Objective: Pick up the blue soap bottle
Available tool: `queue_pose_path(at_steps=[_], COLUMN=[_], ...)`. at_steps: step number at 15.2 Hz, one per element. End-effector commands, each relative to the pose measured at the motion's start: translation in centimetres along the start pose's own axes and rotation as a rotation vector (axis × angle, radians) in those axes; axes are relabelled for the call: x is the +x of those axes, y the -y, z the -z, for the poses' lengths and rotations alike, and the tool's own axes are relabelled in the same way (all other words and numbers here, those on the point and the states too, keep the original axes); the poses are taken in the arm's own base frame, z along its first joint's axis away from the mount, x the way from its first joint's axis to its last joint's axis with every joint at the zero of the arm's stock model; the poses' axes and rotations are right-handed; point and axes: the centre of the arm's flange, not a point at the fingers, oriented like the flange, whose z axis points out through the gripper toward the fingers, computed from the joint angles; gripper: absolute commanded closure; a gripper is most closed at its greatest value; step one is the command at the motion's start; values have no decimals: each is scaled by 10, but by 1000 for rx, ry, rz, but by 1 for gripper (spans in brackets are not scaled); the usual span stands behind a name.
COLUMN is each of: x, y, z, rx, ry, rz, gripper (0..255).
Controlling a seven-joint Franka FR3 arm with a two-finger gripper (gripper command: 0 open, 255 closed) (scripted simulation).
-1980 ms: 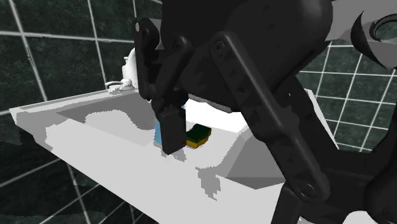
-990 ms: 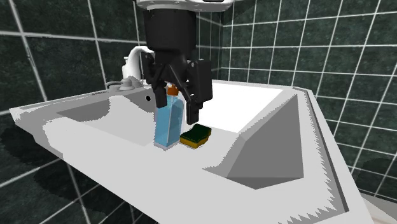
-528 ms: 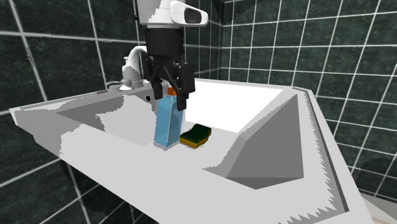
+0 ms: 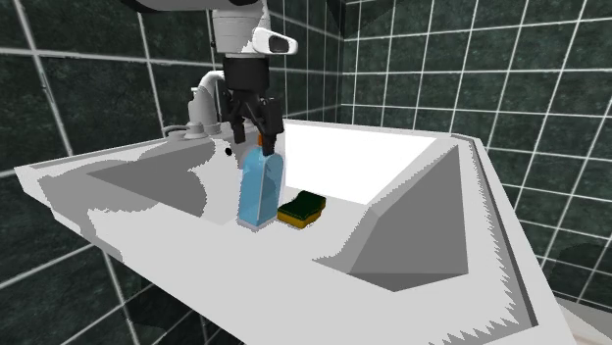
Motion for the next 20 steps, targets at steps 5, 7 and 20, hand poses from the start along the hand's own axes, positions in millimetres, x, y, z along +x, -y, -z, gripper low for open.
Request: queue_pose_path(at_steps=[5, 7, 20], x=[4, 4, 4], y=[8, 7, 7], z=[-30, -41, -38], rx=[2, 2, 2], ry=[-1, -1, -1], rz=[-1, -1, -1], gripper=[0, 0, 255])
